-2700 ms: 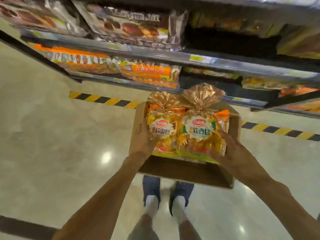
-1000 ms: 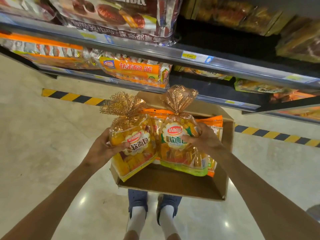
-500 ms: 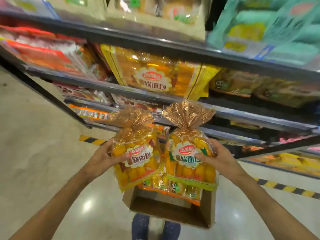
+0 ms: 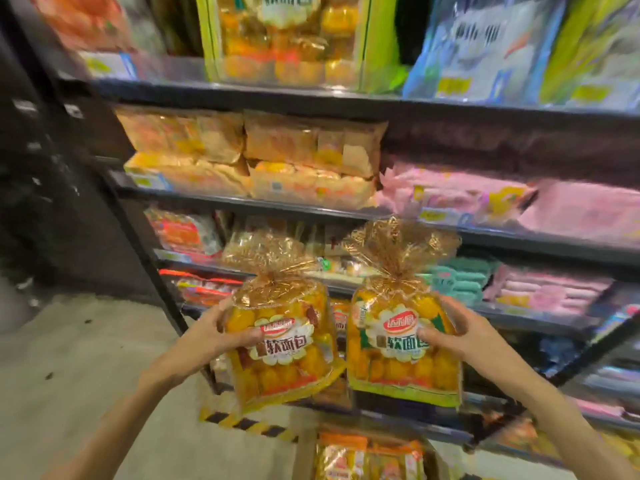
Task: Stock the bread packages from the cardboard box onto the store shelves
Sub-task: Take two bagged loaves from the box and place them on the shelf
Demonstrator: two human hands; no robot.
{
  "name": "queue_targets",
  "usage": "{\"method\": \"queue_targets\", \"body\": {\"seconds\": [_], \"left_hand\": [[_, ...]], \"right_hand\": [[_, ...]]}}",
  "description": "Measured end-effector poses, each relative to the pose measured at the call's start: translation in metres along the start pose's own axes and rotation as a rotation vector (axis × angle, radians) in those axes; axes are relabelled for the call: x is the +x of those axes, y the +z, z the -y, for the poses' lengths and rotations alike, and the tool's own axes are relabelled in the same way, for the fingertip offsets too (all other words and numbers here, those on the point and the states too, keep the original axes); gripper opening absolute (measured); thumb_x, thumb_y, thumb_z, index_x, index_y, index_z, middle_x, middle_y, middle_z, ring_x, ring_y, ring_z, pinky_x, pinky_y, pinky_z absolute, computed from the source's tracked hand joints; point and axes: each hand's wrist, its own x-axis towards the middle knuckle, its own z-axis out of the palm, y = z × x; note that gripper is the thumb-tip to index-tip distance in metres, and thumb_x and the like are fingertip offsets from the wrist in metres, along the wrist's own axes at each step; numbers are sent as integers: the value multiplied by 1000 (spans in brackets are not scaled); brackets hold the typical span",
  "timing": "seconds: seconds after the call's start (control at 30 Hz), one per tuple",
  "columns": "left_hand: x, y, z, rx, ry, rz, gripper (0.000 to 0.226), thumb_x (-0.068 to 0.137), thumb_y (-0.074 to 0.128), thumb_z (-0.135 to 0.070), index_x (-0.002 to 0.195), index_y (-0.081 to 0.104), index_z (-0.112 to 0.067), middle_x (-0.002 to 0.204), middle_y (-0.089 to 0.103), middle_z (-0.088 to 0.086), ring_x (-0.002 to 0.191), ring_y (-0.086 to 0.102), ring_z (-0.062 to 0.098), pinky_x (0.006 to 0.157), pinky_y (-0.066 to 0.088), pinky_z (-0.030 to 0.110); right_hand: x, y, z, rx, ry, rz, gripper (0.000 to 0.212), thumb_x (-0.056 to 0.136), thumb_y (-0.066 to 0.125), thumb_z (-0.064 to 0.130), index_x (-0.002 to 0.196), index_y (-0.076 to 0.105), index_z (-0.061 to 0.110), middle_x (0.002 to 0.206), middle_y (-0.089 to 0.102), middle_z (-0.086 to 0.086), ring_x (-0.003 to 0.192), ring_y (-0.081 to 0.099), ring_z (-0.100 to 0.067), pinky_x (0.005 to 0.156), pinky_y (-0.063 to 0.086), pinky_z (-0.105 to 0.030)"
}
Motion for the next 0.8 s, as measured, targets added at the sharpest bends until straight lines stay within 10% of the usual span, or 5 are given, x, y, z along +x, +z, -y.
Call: {"method": "queue_targets", "body": {"seconds": [0.17,0.3,0.4,0.63,0.8], "left_hand": [[-41,-63,-82,35,194,-48,61,76,89,-33,127,55,-32,102,79,-17,96,74,2,84,54,14],[-66,-109,-139,39,319,-65,94,58,91,-58,137,56,-20,111,79,-1,96,76,14,86,59,29],[-78,-135,-178,58,379,-87,99,68,90,-56,149,47,-19,131,71,3,115,71,16,105,53,40],[-90,-160,-271,113,586,-141,61,87,75,-28,143,51,-29,115,78,-10,104,75,9,96,56,33],[-74,-171,-338,124,710,-215,37,94,69,-20,112,53,-47,84,79,-19,91,75,0,65,54,10]], "right_hand": [[-22,6,97,18,-172,-111,102,42,90,76,132,51,46,124,61,42,108,56,28,91,48,-9],[-37,12,164,50,-290,-131,96,58,94,60,142,56,34,136,63,28,120,59,16,110,44,-28],[-43,11,214,40,-372,-163,91,54,92,66,134,54,46,131,61,38,117,55,23,105,44,-14],[-39,-19,308,42,-536,-172,46,78,78,26,112,58,50,98,73,39,93,70,14,71,57,-11],[-25,-57,364,28,-606,-274,50,75,81,33,123,68,32,115,79,13,106,74,-6,81,62,-22]]}}
